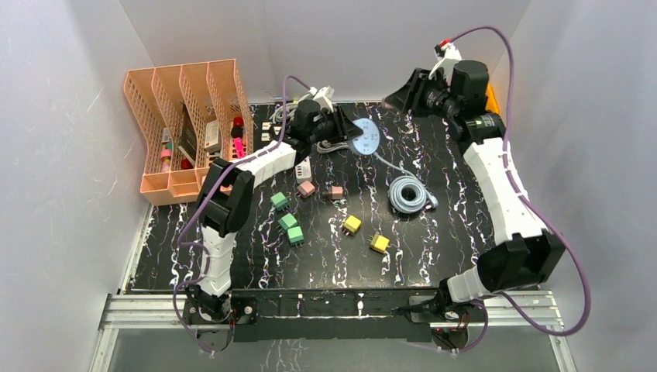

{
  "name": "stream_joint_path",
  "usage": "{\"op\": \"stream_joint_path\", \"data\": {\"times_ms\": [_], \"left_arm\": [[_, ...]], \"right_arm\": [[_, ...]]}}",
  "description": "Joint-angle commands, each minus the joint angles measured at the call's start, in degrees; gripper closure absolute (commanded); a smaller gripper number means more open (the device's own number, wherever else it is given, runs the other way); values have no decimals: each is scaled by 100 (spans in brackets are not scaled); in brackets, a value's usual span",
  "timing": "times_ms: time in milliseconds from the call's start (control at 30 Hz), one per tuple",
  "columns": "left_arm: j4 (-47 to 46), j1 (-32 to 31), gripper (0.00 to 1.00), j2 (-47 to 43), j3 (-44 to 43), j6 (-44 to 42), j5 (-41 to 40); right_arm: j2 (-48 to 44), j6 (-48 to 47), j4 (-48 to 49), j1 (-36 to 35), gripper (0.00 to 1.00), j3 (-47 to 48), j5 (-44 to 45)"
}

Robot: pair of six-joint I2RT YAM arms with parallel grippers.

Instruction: Pull the plug off the socket

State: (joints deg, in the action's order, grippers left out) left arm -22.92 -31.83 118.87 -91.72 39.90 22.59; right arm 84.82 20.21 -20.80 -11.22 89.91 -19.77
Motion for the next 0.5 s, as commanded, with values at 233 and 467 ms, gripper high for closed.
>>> {"op": "stream_joint_path", "data": {"times_ms": [233,467], "left_arm": [[74,336,100,677,-571,372,-396],[-707,555,100,1955,-2299,834,-2795]], "right_arm": [[-654,-4,518,38,100,19,-510],[-1041,-101,828,-1277,100,-2864,225]]}}
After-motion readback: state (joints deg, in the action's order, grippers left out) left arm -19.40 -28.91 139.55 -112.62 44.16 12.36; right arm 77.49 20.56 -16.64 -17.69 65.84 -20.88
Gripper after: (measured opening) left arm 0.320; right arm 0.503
